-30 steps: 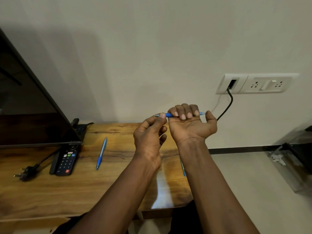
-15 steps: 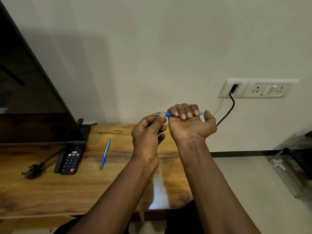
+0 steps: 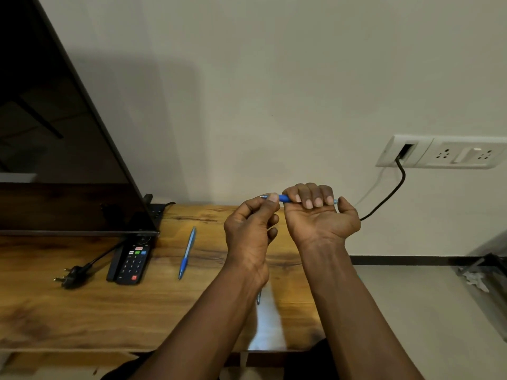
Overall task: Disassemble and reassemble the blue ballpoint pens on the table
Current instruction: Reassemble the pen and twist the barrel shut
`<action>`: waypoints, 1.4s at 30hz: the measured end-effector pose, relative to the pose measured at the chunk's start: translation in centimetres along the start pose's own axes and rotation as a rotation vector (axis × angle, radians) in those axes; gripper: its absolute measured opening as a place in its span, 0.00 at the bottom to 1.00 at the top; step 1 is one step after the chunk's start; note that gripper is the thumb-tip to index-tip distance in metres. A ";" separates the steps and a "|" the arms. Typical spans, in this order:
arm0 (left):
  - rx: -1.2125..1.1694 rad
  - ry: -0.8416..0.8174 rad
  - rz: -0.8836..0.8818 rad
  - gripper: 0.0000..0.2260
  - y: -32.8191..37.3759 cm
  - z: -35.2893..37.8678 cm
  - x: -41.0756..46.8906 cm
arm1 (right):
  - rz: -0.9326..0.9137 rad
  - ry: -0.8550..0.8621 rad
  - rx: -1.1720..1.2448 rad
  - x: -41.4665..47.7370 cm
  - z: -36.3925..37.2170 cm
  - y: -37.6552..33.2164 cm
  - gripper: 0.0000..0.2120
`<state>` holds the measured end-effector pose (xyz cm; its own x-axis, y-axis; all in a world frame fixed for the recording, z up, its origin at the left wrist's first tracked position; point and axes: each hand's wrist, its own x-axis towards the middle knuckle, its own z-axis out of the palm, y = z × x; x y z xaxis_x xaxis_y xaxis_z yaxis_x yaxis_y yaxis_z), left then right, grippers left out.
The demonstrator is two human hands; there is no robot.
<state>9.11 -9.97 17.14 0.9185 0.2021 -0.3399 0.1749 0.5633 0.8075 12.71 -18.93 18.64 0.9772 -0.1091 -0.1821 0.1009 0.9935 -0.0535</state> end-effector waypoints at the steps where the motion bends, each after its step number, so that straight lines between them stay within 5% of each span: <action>1: 0.002 -0.004 -0.009 0.04 0.0 0.1 0.0 | 0.001 -0.007 0.002 0.0 0.0 -0.2 0.17; 42: 0.000 -0.121 0.058 0.04 -0.2 1.9 -1.7 | -0.026 -0.021 0.014 -1.0 1.4 -2.7 0.16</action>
<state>8.17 -11.99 18.45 0.9631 0.1362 -0.2322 0.1204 0.5536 0.8240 11.70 -21.49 20.39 0.9779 -0.1344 -0.1601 0.1290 0.9907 -0.0441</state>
